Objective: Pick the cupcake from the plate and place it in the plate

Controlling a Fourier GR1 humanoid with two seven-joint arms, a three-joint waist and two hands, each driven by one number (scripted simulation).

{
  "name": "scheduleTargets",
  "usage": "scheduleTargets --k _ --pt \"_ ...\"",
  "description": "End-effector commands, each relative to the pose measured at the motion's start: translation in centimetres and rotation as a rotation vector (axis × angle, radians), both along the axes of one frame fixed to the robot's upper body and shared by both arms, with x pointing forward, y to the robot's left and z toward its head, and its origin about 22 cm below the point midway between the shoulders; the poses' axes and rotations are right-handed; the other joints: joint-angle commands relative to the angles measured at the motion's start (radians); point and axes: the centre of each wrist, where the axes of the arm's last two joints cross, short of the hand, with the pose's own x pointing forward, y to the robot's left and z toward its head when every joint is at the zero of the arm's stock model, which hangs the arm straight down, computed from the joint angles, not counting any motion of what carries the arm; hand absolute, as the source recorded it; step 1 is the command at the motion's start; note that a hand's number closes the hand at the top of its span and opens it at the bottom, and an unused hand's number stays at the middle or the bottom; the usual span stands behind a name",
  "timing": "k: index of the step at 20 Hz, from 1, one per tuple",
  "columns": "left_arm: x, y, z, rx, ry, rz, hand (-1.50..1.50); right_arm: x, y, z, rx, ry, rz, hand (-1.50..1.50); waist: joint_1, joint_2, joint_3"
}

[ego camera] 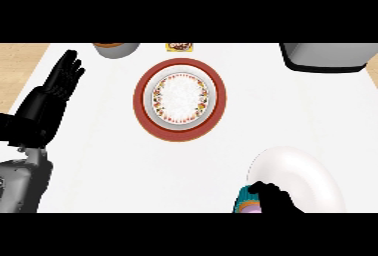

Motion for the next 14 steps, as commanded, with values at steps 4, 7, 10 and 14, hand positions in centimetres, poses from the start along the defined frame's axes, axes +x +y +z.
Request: scheduleTargets --k 4,7,10,14 --pt "0.7 0.0 0.2 0.002 -0.025 -0.013 0.00 3.1 2.9 4.1 0.340 -0.060 -0.082 1.50 0.022 0.017 0.000" --pt "0.7 -1.4 0.4 0.010 -0.031 -0.036 0.00 5.0 3.2 4.2 0.386 -0.040 -0.086 1.50 0.041 0.018 0.001" --pt "0.9 -1.4 0.2 -0.015 -0.013 -0.044 0.00 8.3 3.2 5.4 0.428 -0.062 -0.096 1.50 0.057 0.022 0.000" --pt "0.9 -2.6 -0.4 -0.014 -0.016 -0.066 0.00 13.2 3.3 5.1 0.429 -0.028 -0.148 1.50 0.071 0.025 0.000"
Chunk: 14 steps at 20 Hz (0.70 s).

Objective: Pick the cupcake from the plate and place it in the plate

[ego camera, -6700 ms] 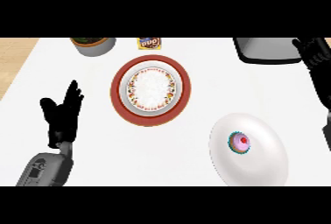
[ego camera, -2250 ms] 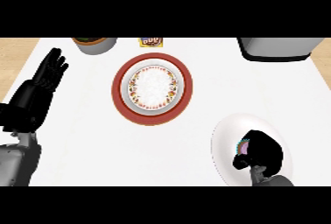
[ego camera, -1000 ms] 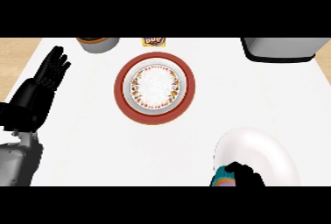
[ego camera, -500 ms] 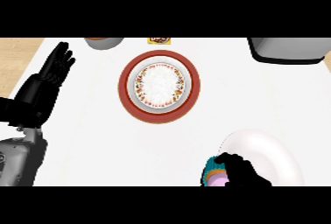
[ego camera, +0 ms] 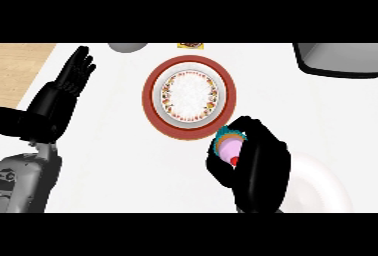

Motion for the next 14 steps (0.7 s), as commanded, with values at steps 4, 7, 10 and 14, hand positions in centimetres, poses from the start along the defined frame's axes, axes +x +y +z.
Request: scheduleTargets --k 4,7,10,14 --pt "0.6 -0.3 0.4 0.003 -0.008 -0.027 0.00 7.7 1.4 0.5 0.123 0.112 -0.183 1.50 0.025 0.002 0.000" --pt "-0.1 -1.8 0.4 -0.002 -0.015 -0.048 0.00 11.5 0.7 0.6 0.115 0.148 -0.205 1.50 0.039 -0.001 0.001" --pt "1.1 -1.0 1.1 0.012 -0.015 -0.032 0.00 13.8 1.2 -0.7 0.074 0.214 -0.194 1.50 0.031 0.007 0.001" --pt "0.7 -1.3 0.6 0.007 -0.009 -0.046 0.00 14.9 0.2 -2.2 0.243 0.189 -0.256 -1.50 0.051 0.008 0.003"
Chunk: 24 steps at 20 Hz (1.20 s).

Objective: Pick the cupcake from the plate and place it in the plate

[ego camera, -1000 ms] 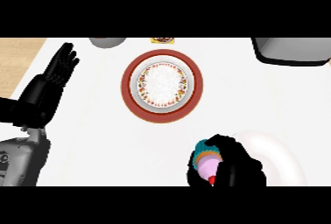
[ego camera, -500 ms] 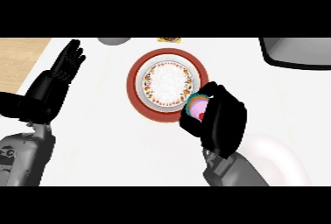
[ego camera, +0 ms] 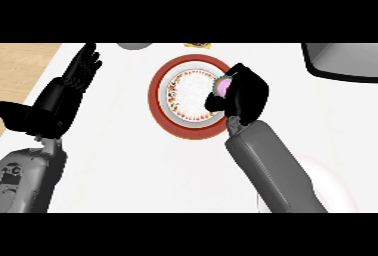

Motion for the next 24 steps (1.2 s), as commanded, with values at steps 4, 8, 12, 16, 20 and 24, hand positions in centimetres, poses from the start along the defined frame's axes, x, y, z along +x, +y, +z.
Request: scheduleTargets --k 4,8,12,16,20,24 --pt "0.4 -0.4 -0.2 -0.007 -0.013 -0.028 0.00 3.4 0.1 -0.5 0.236 0.005 -0.137 -1.50 0.015 0.005 0.001" --pt "0.3 -0.5 0.6 0.008 -0.012 -0.014 0.00 4.4 0.2 -0.6 0.292 -0.127 -0.109 -1.50 0.024 0.002 0.002" --pt "0.3 -0.4 -0.3 0.005 0.007 -0.015 0.00 5.4 0.6 0.5 0.353 -0.288 -0.134 -1.50 0.016 0.000 0.001" --pt "0.4 -0.4 -0.1 0.007 0.001 0.000 0.00 5.6 0.7 0.9 0.444 -0.414 -0.131 -1.50 0.000 -0.006 0.002" --pt "0.0 0.9 -1.1 -0.004 0.021 0.034 0.00 4.9 0.9 -0.5 0.514 -0.494 -0.165 -1.50 -0.035 -0.019 0.000" --pt "-0.6 2.0 -1.6 -0.001 0.028 0.062 0.00 3.8 1.9 -1.2 0.582 -0.505 -0.176 -1.50 -0.064 -0.032 -0.001"
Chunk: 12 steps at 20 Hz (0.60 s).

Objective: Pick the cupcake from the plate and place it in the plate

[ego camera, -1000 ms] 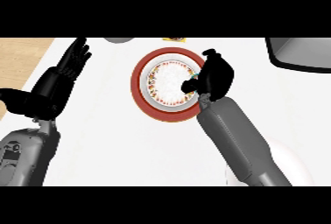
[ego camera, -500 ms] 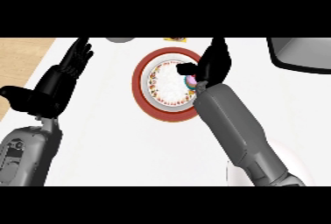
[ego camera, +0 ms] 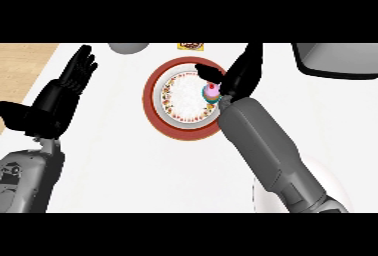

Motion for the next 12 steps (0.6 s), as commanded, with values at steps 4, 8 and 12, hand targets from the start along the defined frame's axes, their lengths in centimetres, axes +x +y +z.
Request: scheduleTargets --k 4,8,12 --pt "-1.4 1.3 -0.5 0.000 0.023 0.057 0.00 -2.9 0.4 -3.2 0.181 -0.128 -0.075 -1.50 -0.053 -0.018 0.000" --pt "-1.6 2.9 -0.2 0.016 0.041 0.092 0.00 -5.9 0.3 -5.1 0.152 -0.140 -0.027 -1.50 -0.082 -0.022 -0.001" --pt "-2.3 2.3 0.1 -0.001 0.041 0.105 0.00 -9.5 -2.0 -4.3 0.130 -0.128 0.000 -1.50 -0.107 -0.027 -0.002"
